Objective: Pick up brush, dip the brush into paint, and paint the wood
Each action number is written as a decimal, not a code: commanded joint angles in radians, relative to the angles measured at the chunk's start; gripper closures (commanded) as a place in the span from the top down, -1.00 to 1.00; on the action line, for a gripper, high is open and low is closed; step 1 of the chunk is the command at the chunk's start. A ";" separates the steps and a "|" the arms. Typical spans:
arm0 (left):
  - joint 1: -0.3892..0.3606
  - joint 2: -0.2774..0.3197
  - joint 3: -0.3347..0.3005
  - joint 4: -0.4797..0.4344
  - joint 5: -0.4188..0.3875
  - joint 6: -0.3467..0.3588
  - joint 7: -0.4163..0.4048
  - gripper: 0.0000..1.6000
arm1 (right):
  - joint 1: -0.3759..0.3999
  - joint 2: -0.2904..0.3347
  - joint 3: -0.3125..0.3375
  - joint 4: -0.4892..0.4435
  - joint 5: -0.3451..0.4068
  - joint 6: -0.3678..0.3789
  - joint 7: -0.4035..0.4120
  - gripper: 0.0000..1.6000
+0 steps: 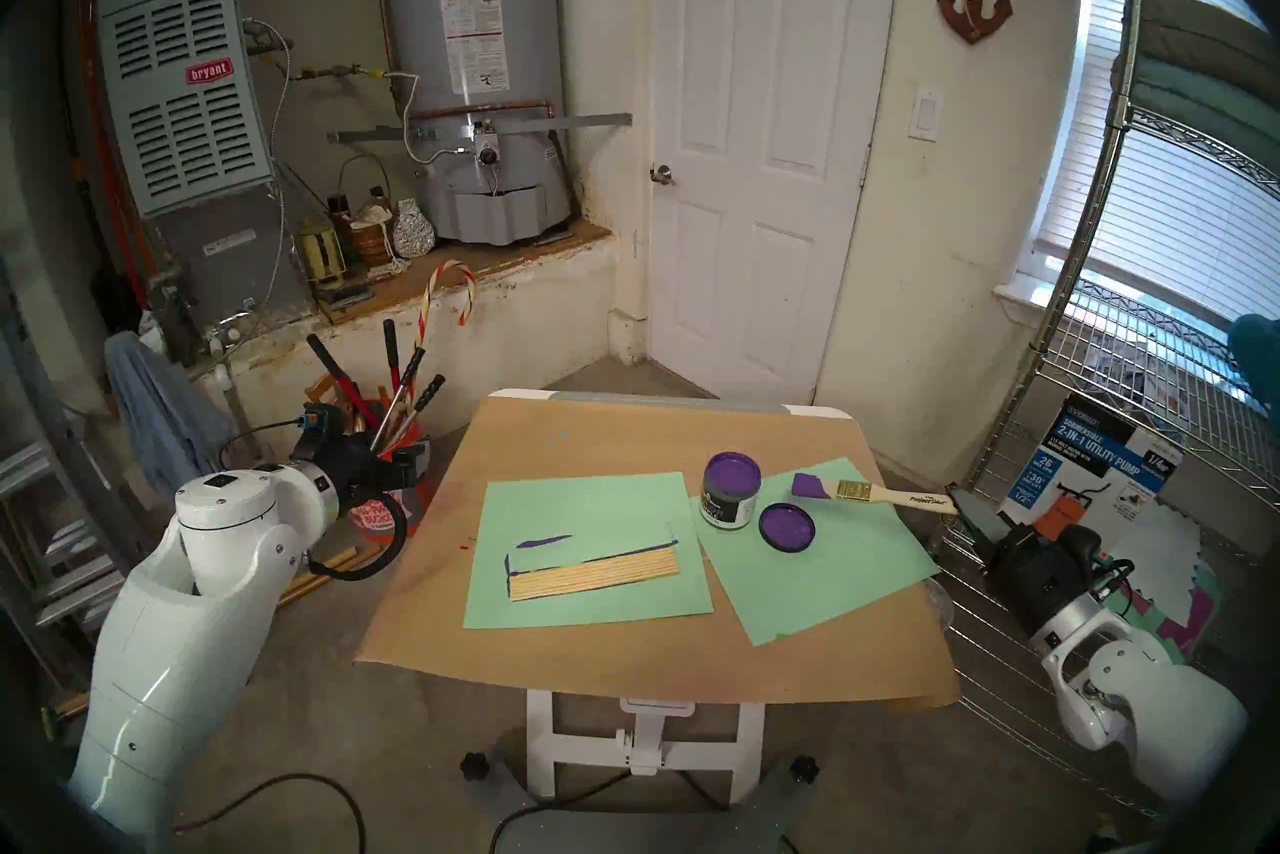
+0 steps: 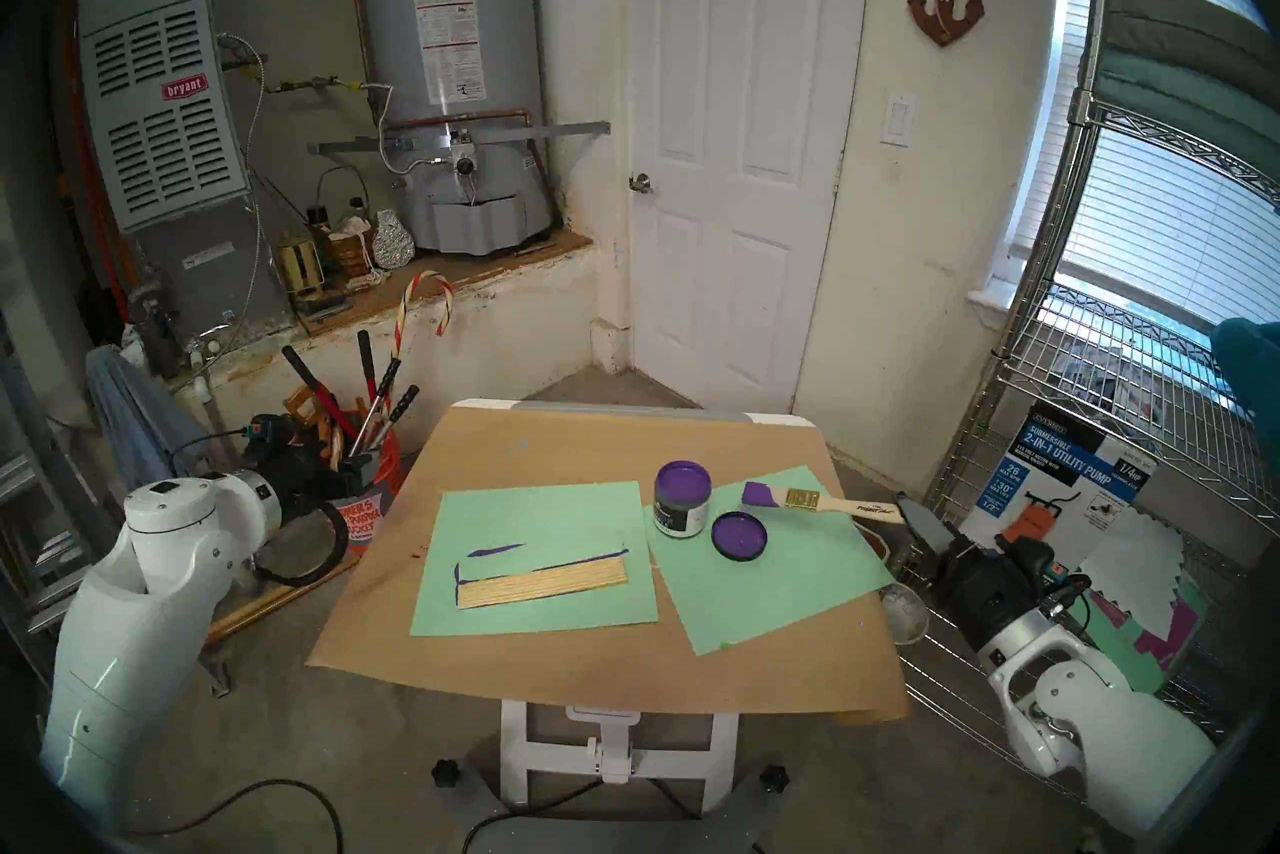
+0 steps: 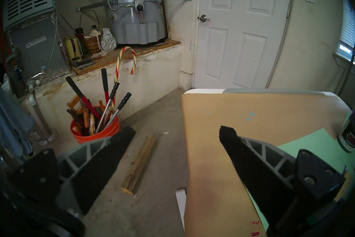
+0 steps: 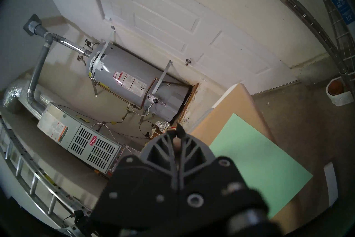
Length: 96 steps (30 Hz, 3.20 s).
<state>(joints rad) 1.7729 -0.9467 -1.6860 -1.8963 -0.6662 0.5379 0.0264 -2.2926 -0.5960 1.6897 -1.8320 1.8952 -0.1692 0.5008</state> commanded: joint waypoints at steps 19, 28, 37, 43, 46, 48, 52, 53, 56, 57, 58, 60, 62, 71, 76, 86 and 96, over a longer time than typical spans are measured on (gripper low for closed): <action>-0.006 0.002 -0.010 -0.015 -0.002 -0.003 0.001 1.00 | 0.084 0.166 0.190 -0.013 -0.086 0.051 0.015 -1.00; -0.006 0.002 -0.010 -0.015 -0.002 -0.003 0.001 1.00 | 0.037 0.196 0.257 -0.109 -0.156 0.099 -0.024 -1.00; -0.006 0.002 -0.010 -0.015 -0.002 -0.003 0.001 1.00 | 0.036 0.233 0.291 -0.218 -0.227 0.133 -0.115 -1.00; -0.005 0.002 -0.011 -0.016 -0.002 -0.003 0.001 1.00 | 0.046 0.244 0.284 -0.278 -0.257 0.137 -0.222 -1.00; -0.005 0.002 -0.011 -0.017 -0.002 -0.003 0.001 1.00 | 0.046 0.243 0.284 -0.298 -0.274 0.136 -0.266 -1.00; -0.005 0.002 -0.011 -0.017 -0.002 -0.003 0.001 1.00 | 0.042 0.246 0.283 -0.312 -0.289 0.137 -0.298 -1.00; -0.005 0.002 -0.011 -0.017 -0.002 -0.003 0.002 1.00 | 0.031 0.242 0.288 -0.337 -0.308 0.144 -0.327 -1.00; -0.005 0.002 -0.011 -0.017 -0.002 -0.003 0.002 1.00 | 0.021 0.239 0.299 -0.347 -0.322 0.153 -0.331 -1.00; -0.005 0.001 -0.011 -0.017 -0.002 -0.003 0.002 1.00 | 0.006 0.229 0.308 -0.365 -0.341 0.163 -0.347 -1.00; -0.005 0.002 -0.011 -0.017 -0.002 -0.003 0.002 1.00 | -0.003 0.226 0.317 -0.374 -0.359 0.168 -0.361 -1.00; -0.005 0.002 -0.011 -0.017 -0.002 -0.003 0.002 1.00 | -0.007 0.224 0.320 -0.379 -0.363 0.170 -0.364 -1.00; -0.005 0.001 -0.011 -0.017 -0.002 -0.003 0.002 1.00 | -0.016 0.218 0.327 -0.392 -0.379 0.172 -0.376 -1.00; -0.005 0.001 -0.011 -0.017 -0.002 -0.003 0.002 1.00 | -0.018 0.214 0.330 -0.401 -0.379 0.178 -0.386 -1.00; -0.005 0.001 -0.011 -0.018 -0.002 -0.002 0.002 1.00 | -0.018 0.228 0.299 -0.433 -0.409 0.185 -0.454 -1.00; -0.005 0.001 -0.011 -0.018 -0.002 -0.002 0.002 1.00 | -0.011 0.237 0.278 -0.439 -0.431 0.171 -0.481 -1.00; -0.005 0.001 -0.011 -0.018 -0.002 -0.002 0.002 1.00 | -0.003 0.241 0.254 -0.435 -0.456 0.166 -0.508 -1.00; -0.005 0.001 -0.011 -0.018 -0.002 -0.003 0.002 1.00 | 0.014 0.267 0.227 -0.441 -0.488 0.158 -0.533 -1.00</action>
<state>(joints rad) 1.7730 -0.9464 -1.6861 -1.8965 -0.6662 0.5378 0.0264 -2.3036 -0.3513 1.9289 -2.2539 1.4195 0.0069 -0.0218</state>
